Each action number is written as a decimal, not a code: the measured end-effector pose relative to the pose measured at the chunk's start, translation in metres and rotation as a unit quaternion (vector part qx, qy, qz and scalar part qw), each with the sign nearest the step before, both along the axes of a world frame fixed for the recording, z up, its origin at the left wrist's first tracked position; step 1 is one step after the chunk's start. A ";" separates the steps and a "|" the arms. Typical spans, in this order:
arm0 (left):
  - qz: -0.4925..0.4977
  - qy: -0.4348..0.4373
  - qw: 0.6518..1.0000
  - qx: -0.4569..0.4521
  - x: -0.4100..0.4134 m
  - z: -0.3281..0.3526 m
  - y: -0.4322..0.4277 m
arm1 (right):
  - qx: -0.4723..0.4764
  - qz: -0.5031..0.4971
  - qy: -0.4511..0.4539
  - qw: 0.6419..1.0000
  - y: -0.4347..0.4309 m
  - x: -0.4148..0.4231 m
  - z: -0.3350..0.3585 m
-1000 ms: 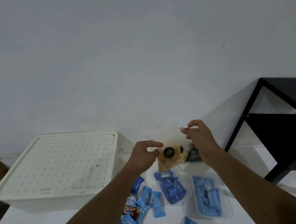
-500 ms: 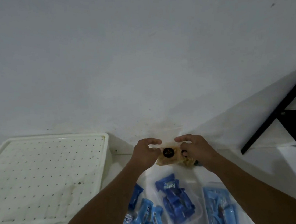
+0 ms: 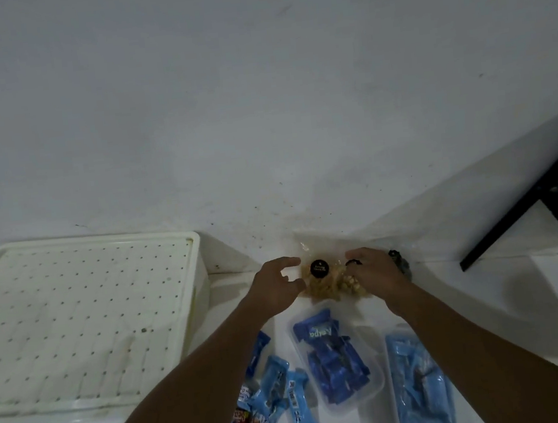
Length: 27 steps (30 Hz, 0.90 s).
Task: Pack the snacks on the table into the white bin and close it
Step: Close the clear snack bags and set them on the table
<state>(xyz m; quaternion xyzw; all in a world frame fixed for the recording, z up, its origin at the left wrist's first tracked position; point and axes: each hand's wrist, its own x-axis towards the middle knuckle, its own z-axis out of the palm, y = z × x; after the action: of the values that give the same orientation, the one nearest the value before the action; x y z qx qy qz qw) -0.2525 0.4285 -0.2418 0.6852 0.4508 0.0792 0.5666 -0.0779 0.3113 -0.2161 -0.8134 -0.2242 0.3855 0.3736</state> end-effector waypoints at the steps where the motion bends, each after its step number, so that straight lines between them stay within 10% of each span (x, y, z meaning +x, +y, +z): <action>1: -0.007 0.004 1.000 0.002 -0.004 0.006 -0.004 | 0.003 -0.004 0.001 1.000 -0.004 -0.002 0.005; 18: -0.185 0.164 0.969 -0.010 -0.146 0.024 -0.179 | -0.095 0.073 0.135 0.984 -0.195 -0.158 -0.009; 27: -0.299 0.228 0.921 0.100 -0.178 -0.024 -0.249 | -0.213 0.153 -0.002 0.965 -0.276 -0.203 -0.066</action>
<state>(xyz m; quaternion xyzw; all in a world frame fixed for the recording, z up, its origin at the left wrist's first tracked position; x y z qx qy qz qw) -0.4307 0.1797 -0.2654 0.8407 0.3312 -0.2076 0.3747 -0.2811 0.0351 -0.2820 -0.8309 -0.2593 0.4753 0.1282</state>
